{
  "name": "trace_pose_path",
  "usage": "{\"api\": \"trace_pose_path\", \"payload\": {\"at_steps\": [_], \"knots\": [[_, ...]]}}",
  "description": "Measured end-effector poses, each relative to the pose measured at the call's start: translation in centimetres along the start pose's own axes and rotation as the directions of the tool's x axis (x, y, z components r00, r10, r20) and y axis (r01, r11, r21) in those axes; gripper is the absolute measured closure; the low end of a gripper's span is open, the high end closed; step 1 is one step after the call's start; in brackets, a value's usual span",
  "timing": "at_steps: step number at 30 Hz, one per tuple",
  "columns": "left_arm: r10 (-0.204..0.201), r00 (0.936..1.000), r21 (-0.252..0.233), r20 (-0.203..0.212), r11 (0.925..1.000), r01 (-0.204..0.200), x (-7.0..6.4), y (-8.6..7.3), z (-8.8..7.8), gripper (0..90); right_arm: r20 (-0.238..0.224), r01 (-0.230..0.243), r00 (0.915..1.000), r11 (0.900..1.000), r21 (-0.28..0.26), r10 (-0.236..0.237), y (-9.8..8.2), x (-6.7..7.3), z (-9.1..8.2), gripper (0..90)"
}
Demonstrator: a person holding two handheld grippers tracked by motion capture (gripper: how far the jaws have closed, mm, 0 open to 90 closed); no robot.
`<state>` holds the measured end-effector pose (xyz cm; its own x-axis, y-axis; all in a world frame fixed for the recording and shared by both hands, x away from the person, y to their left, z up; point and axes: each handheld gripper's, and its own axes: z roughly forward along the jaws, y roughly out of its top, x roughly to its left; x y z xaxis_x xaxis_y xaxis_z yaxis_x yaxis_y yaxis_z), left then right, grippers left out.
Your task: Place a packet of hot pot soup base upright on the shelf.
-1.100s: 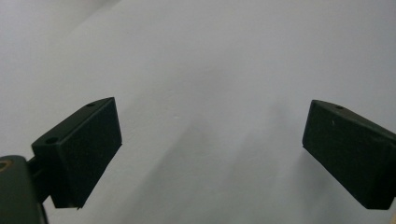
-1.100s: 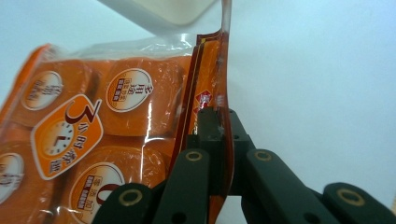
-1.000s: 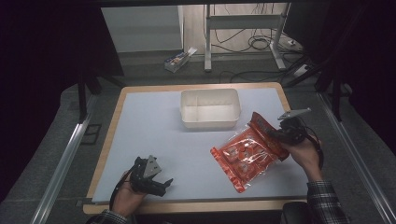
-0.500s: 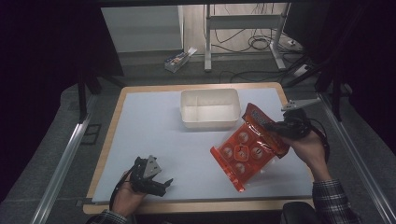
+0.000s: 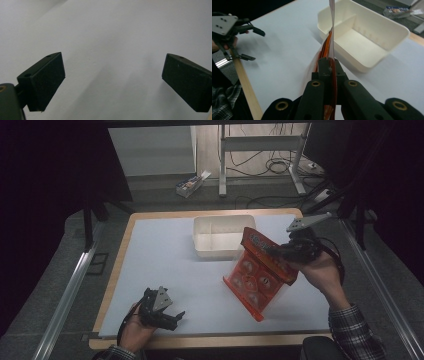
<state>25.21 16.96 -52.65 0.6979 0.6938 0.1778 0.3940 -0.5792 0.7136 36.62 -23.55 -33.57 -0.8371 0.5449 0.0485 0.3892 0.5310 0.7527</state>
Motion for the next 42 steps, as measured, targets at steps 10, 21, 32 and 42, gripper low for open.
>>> {"api": "trace_pose_path", "payload": {"at_steps": [10, 21, 32, 42], "knots": [[0.003, 1.0, -0.001, 0.001, 1.0, -0.003, 0.0, 0.0, 0.0, 4.6, -0.003, 0.082, 0.9966, 0.996, -0.024, -0.082, 3.7, 1.8, -0.4, 89.2], [-0.023, 0.9996, -0.017, 0.019, 0.9996, 0.023, 0.2, 0.0, -0.2, 4.1, 0.019, 0.081, 0.9966, 0.996, -0.032, -0.08, 6.1, 0.2, -0.9, 89.2], [-0.029, 0.9994, -0.023, 0.019, 0.9993, 0.03, 0.2, 0.0, -0.2, 4.1, 0.019, 0.084, 0.9963, 0.995, -0.056, -0.083, 8.7, -1.2, -1.1, 89.2], [-0.03, 0.9994, -0.027, 0.02, 0.9992, 0.03, 0.2, 0.0, -0.2, 4.1, 0.028, 0.074, 0.997, 0.994, -0.075, -0.072, 10.7, -3.5, 0.4, 89.1]]}}
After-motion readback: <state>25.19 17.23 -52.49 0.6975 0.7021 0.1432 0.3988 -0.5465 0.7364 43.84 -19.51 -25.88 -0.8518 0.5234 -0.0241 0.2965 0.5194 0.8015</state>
